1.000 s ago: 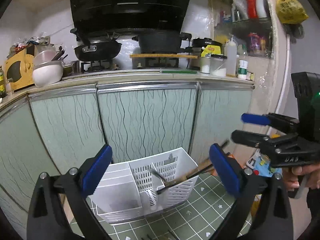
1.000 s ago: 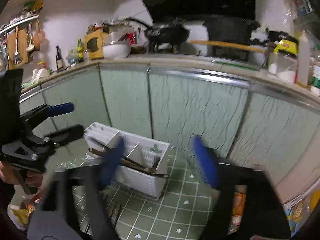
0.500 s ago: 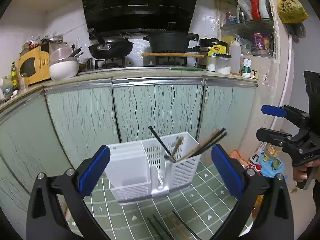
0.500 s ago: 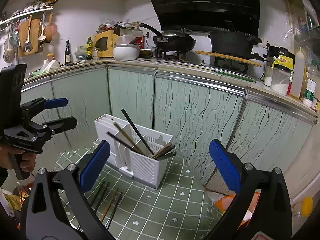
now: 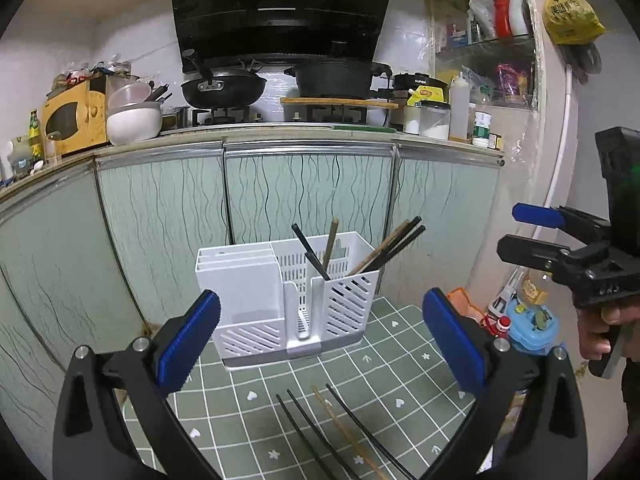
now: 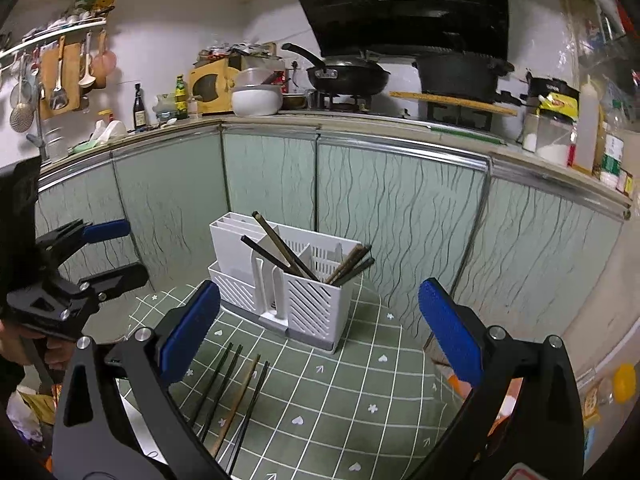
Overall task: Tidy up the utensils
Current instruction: 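Withdraw both open tools back down to the remaining chopsticks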
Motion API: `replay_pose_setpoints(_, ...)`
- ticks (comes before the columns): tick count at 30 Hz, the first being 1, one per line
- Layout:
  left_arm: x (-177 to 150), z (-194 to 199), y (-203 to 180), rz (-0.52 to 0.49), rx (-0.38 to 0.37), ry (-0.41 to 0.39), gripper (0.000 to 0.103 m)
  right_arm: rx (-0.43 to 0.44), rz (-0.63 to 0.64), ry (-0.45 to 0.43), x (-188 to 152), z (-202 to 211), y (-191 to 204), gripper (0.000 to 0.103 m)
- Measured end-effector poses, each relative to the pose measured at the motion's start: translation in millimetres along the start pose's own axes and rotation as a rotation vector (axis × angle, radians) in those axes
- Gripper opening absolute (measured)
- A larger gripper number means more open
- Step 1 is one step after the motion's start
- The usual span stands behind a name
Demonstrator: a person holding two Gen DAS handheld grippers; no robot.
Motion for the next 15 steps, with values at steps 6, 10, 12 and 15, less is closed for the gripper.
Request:
replay_pose_setpoints(6,-7.0,6.0,-7.0,-0.012,0.022,-0.022,0.099,0.0,-0.018,0.013,-8.3,-1.0,1.7,0.095)
replay_pose_setpoints(10,-4.5,13.2,-10.3,-0.043,0.054,-0.055,0.099,-0.006,-0.017,0.023,-9.0,-3.5,4.4,0.095)
replay_pose_setpoints(12,-1.8,16.1,-9.7,-0.042,0.051,-0.066,0.099,-0.011,-0.012,0.024,-7.9,-4.2,5.8,0.095)
replay_pose_setpoints(15,4.3,19.6,-5.9,-0.027,0.052,-0.078,0.099,-0.015,-0.002,0.03,-5.7,-4.6,9.5,0.095)
Point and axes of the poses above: each gripper's, at about its wrist camera, not at the fingertips, and z roughly against the way its jaws point, y to its left, x to its top, the point moved 3 cm from there along -z, roughly the way its jaws point, and after that the axes turned 7 degrees about -z, right-handed, at the moved point
